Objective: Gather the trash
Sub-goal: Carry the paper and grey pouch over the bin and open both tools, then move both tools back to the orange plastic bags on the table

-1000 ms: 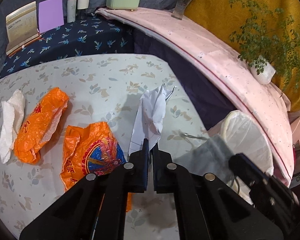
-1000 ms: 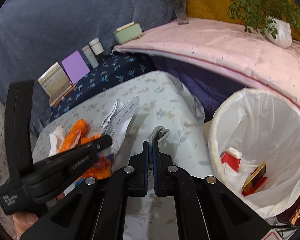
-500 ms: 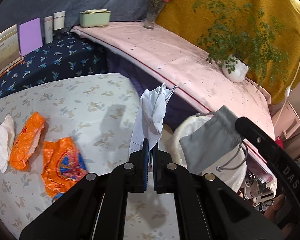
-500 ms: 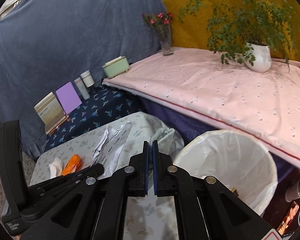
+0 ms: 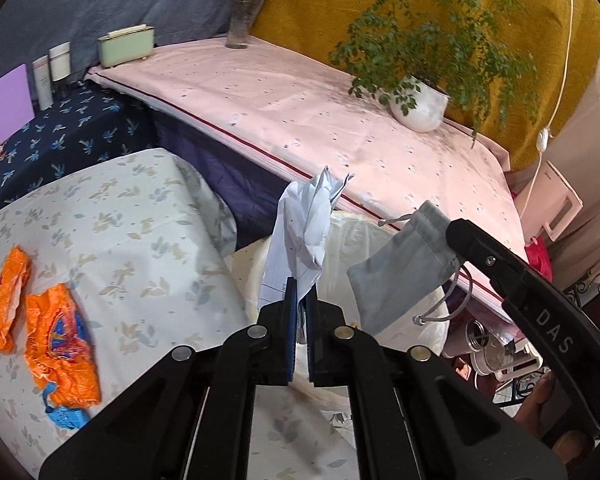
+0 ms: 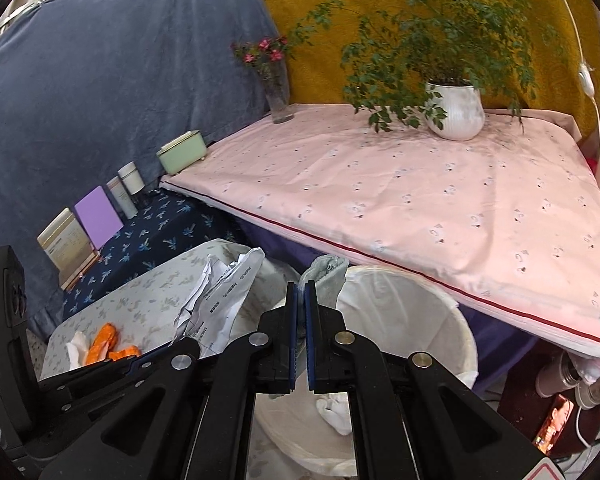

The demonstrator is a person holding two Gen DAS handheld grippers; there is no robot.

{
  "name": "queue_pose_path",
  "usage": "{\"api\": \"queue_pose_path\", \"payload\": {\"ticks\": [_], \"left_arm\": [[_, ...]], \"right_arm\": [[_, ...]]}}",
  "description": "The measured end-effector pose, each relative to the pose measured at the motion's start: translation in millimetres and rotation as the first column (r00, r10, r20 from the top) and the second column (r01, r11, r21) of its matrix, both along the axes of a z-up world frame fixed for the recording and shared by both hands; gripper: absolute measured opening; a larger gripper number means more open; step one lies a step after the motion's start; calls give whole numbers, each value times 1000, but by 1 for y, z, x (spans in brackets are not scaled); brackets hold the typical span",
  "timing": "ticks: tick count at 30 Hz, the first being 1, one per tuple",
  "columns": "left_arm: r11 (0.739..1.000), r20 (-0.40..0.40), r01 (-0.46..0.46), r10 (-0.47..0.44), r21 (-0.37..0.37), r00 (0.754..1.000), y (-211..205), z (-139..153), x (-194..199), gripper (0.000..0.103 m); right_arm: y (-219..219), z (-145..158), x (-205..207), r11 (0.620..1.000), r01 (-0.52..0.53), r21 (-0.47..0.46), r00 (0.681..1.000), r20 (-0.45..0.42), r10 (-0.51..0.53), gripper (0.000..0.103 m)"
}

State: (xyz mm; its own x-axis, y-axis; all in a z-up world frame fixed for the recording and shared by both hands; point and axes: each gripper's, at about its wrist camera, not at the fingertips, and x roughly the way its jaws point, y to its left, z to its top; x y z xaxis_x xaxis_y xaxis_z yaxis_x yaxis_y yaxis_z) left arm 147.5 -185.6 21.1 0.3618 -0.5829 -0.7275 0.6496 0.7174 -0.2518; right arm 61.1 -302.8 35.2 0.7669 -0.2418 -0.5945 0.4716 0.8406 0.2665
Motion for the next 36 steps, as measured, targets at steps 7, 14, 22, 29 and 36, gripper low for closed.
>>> {"api": "queue_pose_path", "payload": {"ticks": [7, 14, 22, 29, 36], "left_arm": [[999, 4, -20, 20, -30, 1000, -9, 5, -4, 47], [998, 49, -55, 57, -33, 997, 0, 16, -3, 59], [992, 69, -124, 125, -24, 990, 32, 17, 5, 59], [982, 78, -189, 190, -12, 979, 74, 12, 16, 59], [963, 87, -271, 269, 11, 959, 128, 5, 31, 59]], "right_arm": [[-14, 2, -12, 999, 39, -1, 999, 3, -38, 27], [-13, 8, -18, 999, 52, -17, 999, 14, -52, 40], [6, 8, -14, 1000, 18, -19, 1000, 9, -18, 45], [40, 3, 1, 998, -54, -25, 998, -12, 54, 45], [83, -2, 22, 990, -141, -26, 989, -39, 140, 46]]}}
